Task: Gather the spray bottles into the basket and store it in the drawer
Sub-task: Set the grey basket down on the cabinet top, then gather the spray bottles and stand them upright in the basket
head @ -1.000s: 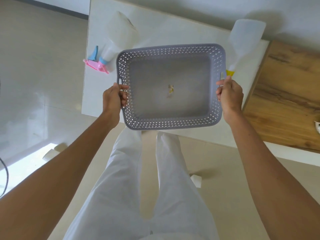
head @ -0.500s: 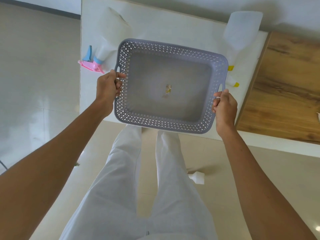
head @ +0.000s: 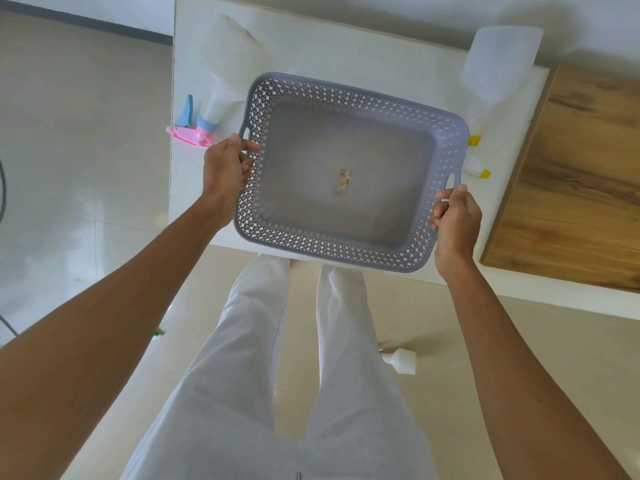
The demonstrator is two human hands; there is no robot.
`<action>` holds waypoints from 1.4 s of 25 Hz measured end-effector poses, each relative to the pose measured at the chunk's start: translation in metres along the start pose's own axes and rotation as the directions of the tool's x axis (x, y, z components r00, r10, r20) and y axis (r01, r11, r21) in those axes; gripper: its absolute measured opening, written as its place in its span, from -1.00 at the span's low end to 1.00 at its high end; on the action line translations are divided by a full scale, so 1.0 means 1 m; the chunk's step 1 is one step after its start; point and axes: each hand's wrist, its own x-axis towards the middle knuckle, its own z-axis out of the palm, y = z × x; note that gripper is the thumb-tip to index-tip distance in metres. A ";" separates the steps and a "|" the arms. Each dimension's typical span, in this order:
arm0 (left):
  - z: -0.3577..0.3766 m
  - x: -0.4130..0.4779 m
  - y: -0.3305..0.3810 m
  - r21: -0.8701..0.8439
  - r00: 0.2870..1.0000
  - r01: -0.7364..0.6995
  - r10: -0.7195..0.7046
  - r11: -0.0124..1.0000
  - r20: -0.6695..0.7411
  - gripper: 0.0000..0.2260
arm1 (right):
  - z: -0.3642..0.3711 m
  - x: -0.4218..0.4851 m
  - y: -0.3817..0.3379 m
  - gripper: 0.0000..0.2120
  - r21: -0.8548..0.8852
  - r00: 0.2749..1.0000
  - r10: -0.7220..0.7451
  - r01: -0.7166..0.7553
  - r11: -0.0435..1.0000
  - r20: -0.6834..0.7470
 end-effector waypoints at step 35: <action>-0.148 -0.036 -0.008 -0.058 0.888 -0.382 0.349 0.922 -0.299 -0.73 | 0.257 -0.164 -0.189 -0.86 -0.202 0.231 -0.827 0.969 0.145 0.512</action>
